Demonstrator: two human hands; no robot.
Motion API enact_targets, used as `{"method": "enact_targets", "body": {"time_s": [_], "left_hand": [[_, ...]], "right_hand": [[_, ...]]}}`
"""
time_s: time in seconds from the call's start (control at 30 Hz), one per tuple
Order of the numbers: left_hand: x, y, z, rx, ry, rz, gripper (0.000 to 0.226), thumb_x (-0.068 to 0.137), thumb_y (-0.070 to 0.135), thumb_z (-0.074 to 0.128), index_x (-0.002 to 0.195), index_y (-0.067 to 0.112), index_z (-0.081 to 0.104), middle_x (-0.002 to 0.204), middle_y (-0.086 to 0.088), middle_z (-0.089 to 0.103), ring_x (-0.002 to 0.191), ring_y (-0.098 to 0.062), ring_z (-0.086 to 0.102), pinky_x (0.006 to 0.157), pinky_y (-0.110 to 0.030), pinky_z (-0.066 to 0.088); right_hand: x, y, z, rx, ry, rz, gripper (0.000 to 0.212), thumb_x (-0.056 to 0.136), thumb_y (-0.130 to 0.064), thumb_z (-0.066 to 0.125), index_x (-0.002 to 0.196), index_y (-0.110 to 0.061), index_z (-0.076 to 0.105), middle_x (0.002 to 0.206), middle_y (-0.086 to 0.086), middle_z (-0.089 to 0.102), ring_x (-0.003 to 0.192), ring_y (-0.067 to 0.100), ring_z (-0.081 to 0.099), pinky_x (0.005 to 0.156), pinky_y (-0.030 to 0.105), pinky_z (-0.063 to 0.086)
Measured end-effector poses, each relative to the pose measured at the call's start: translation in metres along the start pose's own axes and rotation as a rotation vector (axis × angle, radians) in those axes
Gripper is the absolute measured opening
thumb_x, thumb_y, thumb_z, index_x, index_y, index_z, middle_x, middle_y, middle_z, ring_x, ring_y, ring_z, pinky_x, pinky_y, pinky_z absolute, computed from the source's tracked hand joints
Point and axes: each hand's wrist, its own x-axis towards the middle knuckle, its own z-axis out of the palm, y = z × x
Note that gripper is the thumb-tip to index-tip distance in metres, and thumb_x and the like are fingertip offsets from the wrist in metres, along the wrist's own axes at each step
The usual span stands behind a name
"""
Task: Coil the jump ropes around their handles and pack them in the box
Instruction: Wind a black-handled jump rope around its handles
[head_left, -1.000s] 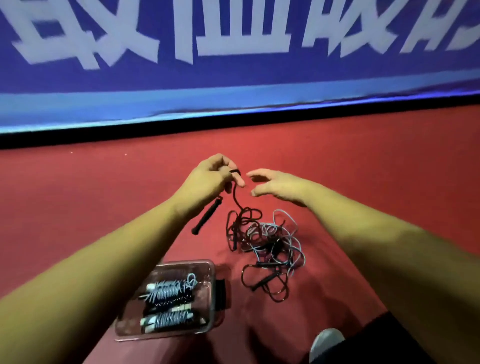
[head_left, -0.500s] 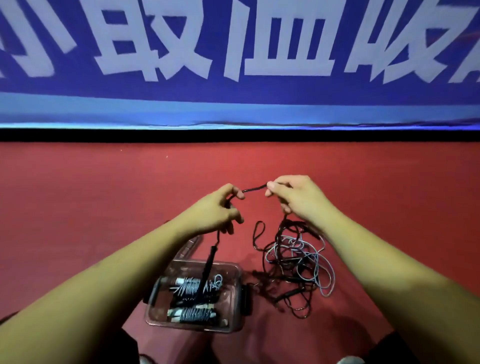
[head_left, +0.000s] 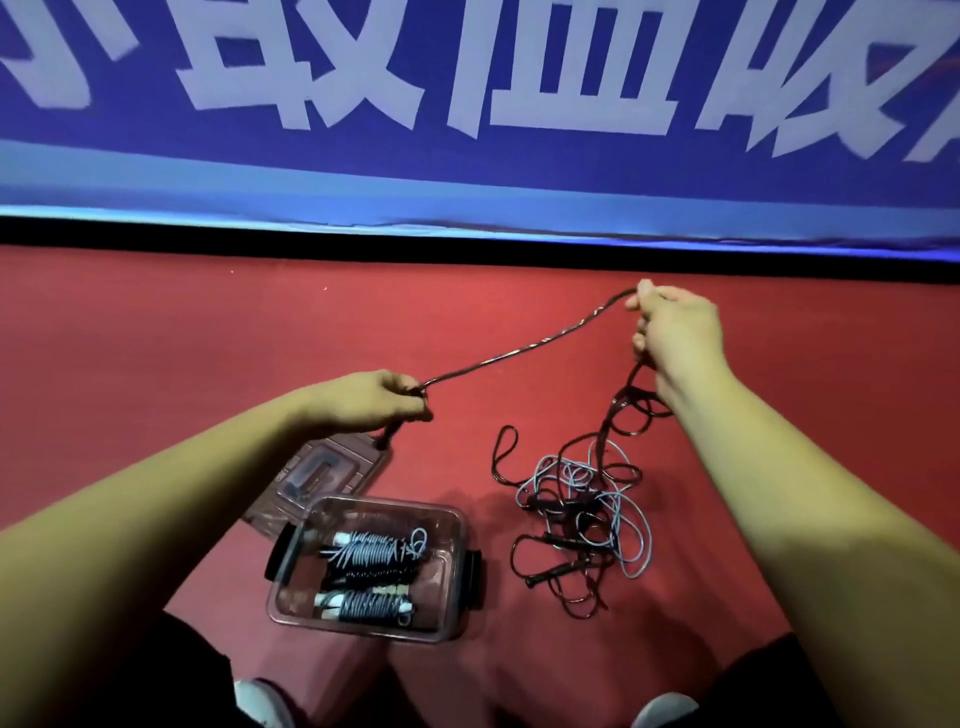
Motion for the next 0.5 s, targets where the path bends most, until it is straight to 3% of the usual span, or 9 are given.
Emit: {"method": "enact_targets", "body": {"time_s": [0.07,0.13,0.17,0.23,0.3,0.4,0.5], "left_hand": [[-0.004,0.002,-0.004,-0.107,-0.03,0.033,0.021,0.079,0.041,0.072,0.083,0.023,0.062,0.105,-0.028,0.068,0.075,-0.02,0.063,0.063,-0.027,0.048],[-0.004,0.006,-0.006,-0.33,-0.102,0.037,0.024,0.082,0.021,0.077,0.09,0.011,0.056,0.077,-0.021,0.063,0.068,-0.018,0.066,0.049,-0.019,0.044],[-0.004,0.009,-0.006,-0.495,-0.18,0.035,0.03,0.078,0.023,0.081,0.086,0.01,0.055,0.066,-0.012,0.054,0.062,-0.02,0.064,0.046,-0.02,0.042],[-0.004,0.016,-0.004,-0.832,-0.351,0.058,0.04,0.068,0.03,0.088,0.073,0.016,0.051,0.057,0.001,0.039,0.051,-0.016,0.049,0.042,-0.02,0.031],[-0.003,0.027,0.002,-1.115,-0.432,0.071,0.042,0.068,0.027,0.088,0.071,0.018,0.047,0.058,0.003,0.039,0.048,-0.011,0.04,0.038,-0.017,0.028],[-0.006,0.048,0.02,-1.19,-0.254,0.116,0.018,0.08,0.012,0.072,0.088,0.017,0.057,0.086,-0.007,0.063,0.059,-0.016,0.061,0.037,-0.013,0.026],[-0.009,0.057,0.03,-0.912,0.053,0.172,0.033,0.092,0.002,0.056,0.117,0.021,0.065,0.105,-0.005,0.068,0.071,-0.02,0.066,0.044,-0.018,0.023]], "right_hand": [[0.009,0.009,-0.011,-0.107,0.109,0.051,0.036,0.097,-0.021,0.054,0.062,-0.015,0.057,0.044,0.002,0.04,0.031,0.01,0.034,0.035,0.016,0.024],[0.013,0.019,-0.015,-0.222,0.149,0.138,0.039,0.097,-0.019,0.053,0.058,-0.014,0.054,0.044,0.002,0.042,0.036,0.014,0.038,0.037,0.019,0.026],[0.012,0.023,-0.015,-0.296,0.099,0.169,0.039,0.097,-0.019,0.052,0.058,-0.014,0.055,0.049,0.002,0.042,0.042,0.016,0.037,0.042,0.022,0.027],[0.001,0.026,-0.008,-0.417,-0.175,0.196,0.036,0.097,-0.021,0.053,0.063,-0.013,0.06,0.055,0.003,0.043,0.047,0.017,0.035,0.047,0.025,0.026],[-0.02,0.021,0.004,-0.384,-0.524,0.189,0.03,0.098,-0.017,0.053,0.073,-0.009,0.067,0.056,0.001,0.043,0.048,0.014,0.035,0.046,0.024,0.027],[-0.048,0.009,0.025,-0.301,-0.868,0.088,0.023,0.098,-0.011,0.052,0.085,-0.005,0.07,0.056,0.0,0.044,0.051,0.012,0.038,0.049,0.021,0.03],[-0.059,0.001,0.037,-0.236,-0.964,0.002,0.021,0.099,-0.013,0.052,0.088,-0.005,0.069,0.057,0.0,0.044,0.051,0.012,0.036,0.049,0.022,0.031]]}}
